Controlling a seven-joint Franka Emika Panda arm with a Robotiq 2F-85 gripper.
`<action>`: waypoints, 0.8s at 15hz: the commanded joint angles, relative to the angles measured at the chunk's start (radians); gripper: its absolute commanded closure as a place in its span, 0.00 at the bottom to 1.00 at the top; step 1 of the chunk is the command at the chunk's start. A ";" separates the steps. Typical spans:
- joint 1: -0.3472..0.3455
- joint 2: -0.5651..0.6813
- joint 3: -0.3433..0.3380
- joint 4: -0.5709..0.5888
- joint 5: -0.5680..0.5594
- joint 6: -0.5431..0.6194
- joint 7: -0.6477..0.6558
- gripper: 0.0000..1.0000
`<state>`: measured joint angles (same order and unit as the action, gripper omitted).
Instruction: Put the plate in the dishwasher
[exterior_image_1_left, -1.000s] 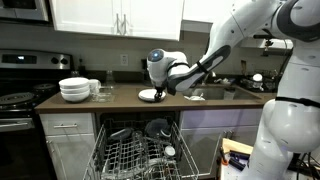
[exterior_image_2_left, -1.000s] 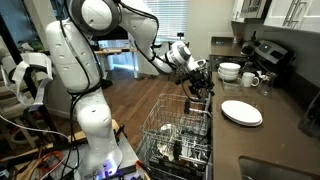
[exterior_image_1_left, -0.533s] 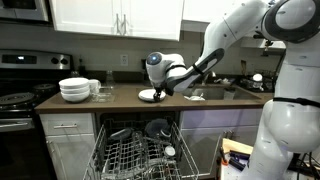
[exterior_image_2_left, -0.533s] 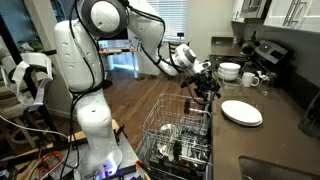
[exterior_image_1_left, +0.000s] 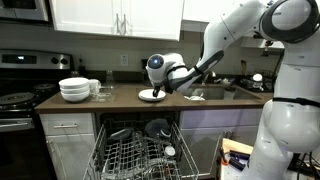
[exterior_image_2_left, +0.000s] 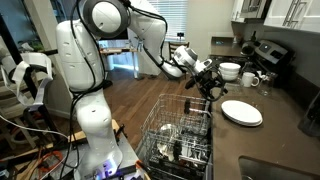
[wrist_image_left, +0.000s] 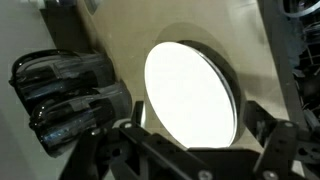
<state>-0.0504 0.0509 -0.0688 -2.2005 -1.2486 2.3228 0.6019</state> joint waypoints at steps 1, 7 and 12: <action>-0.015 0.049 -0.014 0.045 -0.071 0.051 0.033 0.00; -0.021 0.134 -0.034 0.096 -0.060 0.187 0.026 0.00; -0.009 0.192 -0.040 0.137 -0.145 0.192 0.033 0.00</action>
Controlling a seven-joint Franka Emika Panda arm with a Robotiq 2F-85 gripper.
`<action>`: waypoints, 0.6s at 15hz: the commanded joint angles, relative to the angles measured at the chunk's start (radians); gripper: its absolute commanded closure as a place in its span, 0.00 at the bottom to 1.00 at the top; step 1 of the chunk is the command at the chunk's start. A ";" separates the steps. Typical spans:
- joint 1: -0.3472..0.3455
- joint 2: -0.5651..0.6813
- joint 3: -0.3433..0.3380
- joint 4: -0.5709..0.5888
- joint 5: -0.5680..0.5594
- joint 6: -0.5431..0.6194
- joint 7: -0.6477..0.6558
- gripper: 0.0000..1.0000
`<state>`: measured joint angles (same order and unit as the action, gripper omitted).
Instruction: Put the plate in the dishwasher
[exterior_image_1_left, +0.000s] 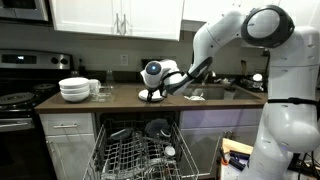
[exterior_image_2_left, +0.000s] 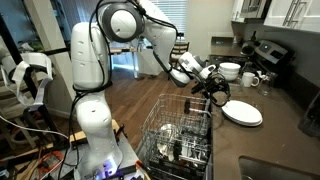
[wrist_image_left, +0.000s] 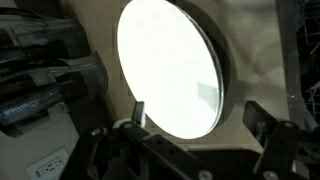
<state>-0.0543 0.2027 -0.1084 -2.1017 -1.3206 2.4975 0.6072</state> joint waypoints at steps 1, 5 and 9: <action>-0.004 0.048 0.000 0.044 -0.093 0.008 0.028 0.00; -0.002 0.063 0.005 0.055 -0.146 -0.013 0.026 0.00; -0.004 0.069 0.007 0.057 -0.164 -0.022 0.024 0.00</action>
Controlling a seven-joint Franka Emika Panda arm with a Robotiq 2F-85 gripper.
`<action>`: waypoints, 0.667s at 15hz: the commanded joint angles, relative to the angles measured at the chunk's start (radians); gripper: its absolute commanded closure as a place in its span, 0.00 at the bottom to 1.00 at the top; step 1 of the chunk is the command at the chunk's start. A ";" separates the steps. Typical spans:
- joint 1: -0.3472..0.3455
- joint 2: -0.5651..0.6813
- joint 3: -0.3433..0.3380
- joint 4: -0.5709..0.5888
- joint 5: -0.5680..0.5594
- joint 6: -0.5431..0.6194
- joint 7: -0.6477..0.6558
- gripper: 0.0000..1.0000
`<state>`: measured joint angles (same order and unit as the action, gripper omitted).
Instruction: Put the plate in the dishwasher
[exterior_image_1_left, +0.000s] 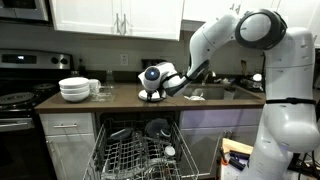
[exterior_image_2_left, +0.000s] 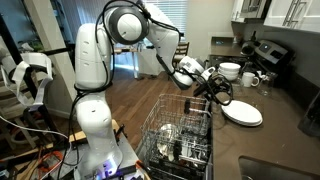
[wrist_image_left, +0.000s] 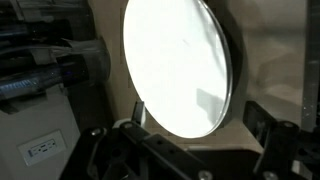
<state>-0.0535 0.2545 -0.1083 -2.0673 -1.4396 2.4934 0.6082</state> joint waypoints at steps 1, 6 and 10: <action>-0.004 0.021 0.007 0.025 -0.056 -0.023 0.026 0.00; -0.011 0.006 0.014 0.009 -0.027 -0.029 -0.003 0.00; -0.013 0.022 0.007 0.022 -0.029 -0.061 0.005 0.00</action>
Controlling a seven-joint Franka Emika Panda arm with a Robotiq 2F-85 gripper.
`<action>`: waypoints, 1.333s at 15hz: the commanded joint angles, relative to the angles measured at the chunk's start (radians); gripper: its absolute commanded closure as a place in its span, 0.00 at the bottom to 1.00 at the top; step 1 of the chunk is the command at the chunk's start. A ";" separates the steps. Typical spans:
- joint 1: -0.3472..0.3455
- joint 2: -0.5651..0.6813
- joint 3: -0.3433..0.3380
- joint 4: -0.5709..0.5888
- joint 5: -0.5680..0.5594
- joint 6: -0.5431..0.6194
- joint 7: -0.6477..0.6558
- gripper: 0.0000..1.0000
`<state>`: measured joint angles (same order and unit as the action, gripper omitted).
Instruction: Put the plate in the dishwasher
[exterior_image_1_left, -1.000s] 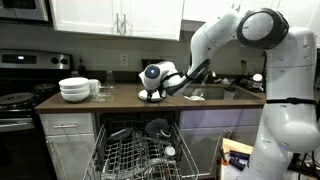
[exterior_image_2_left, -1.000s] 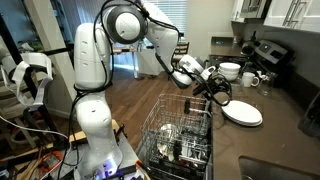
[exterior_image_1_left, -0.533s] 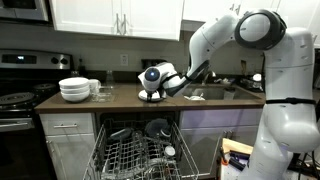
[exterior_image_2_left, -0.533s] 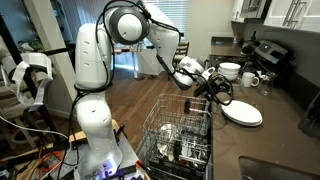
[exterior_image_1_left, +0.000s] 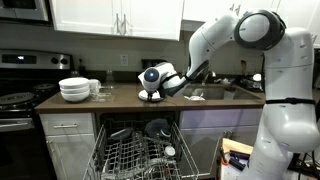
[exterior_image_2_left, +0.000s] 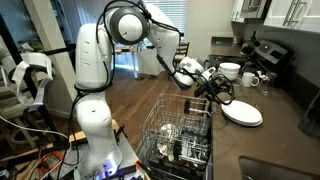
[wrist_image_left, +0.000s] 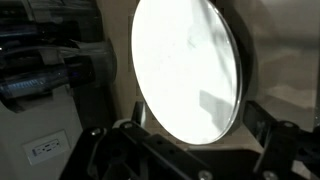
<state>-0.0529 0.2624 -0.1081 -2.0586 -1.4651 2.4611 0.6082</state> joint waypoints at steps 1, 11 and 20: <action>-0.014 0.019 0.005 0.017 -0.012 -0.043 0.011 0.00; -0.026 0.041 0.009 0.034 0.005 -0.071 -0.004 0.00; -0.023 0.047 0.009 0.041 -0.015 -0.067 0.004 0.14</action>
<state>-0.0620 0.2876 -0.1088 -2.0420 -1.4647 2.3923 0.6082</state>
